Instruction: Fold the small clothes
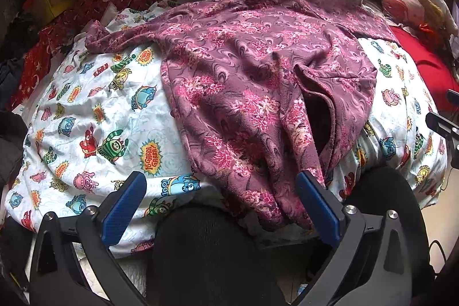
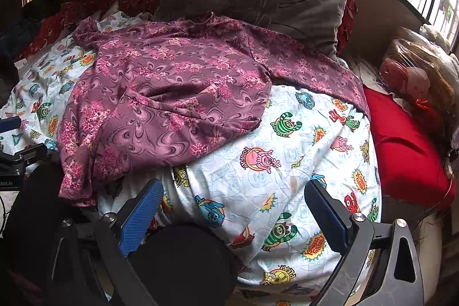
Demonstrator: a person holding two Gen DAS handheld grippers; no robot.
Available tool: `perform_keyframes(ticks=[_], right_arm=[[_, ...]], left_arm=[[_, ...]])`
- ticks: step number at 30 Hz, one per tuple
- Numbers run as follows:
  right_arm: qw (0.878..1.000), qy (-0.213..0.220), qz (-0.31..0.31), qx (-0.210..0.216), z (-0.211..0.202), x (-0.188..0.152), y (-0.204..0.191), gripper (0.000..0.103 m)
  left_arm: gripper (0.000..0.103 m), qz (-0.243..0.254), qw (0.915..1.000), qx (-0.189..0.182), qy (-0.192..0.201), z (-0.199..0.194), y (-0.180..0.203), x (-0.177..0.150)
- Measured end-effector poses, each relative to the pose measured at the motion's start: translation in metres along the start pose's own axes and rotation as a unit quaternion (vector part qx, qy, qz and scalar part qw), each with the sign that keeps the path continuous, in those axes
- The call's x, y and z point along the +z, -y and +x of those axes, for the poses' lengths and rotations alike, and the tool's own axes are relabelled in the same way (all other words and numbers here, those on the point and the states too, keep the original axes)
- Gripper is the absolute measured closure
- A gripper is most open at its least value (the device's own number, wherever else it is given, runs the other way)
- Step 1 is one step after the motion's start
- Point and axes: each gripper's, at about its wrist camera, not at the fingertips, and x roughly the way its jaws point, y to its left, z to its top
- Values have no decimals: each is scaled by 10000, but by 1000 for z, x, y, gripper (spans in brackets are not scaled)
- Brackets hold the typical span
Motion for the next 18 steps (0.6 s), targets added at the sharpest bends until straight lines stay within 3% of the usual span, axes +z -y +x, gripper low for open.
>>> perform_keyframes(ticks=[18], right_arm=[[10000,-69,-1,41,12,10,-8,5]], left_arm=[[0,-50,9998,-68,-158,13,-7,2]])
